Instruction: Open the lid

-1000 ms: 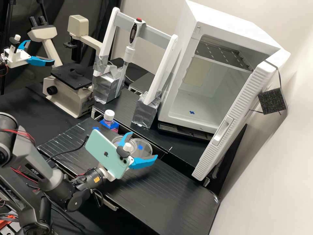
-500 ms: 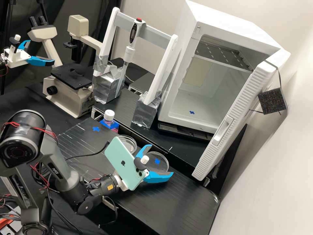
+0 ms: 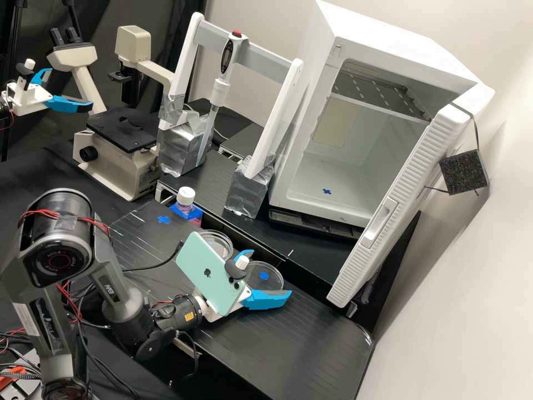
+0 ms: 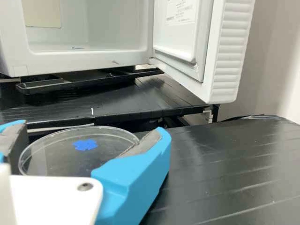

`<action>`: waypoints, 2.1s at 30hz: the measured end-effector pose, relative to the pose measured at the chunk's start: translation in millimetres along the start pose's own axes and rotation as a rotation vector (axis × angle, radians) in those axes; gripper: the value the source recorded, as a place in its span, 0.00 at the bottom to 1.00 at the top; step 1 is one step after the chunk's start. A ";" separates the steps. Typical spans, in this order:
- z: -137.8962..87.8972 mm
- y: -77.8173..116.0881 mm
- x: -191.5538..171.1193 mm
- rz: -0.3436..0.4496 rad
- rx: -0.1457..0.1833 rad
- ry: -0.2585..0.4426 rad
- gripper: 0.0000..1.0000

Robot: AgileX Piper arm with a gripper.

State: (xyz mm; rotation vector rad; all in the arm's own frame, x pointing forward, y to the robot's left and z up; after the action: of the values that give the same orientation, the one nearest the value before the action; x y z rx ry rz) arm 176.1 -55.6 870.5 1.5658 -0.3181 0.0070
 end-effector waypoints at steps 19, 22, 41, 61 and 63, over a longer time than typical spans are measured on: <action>1.7 -0.9 0.8 0.000 -0.008 -0.005 1.00; 1.7 -0.9 0.8 0.000 -0.008 -0.005 1.00; -10.2 22.2 -13.1 0.090 0.093 0.059 1.00; -92.1 0.3 -57.8 0.023 0.220 0.512 1.00; -95.5 -1.7 -58.3 0.023 0.218 0.528 1.00</action>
State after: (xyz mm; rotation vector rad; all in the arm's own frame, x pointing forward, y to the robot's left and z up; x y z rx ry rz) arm 139.1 49.4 859.5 1.7082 0.0851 0.4793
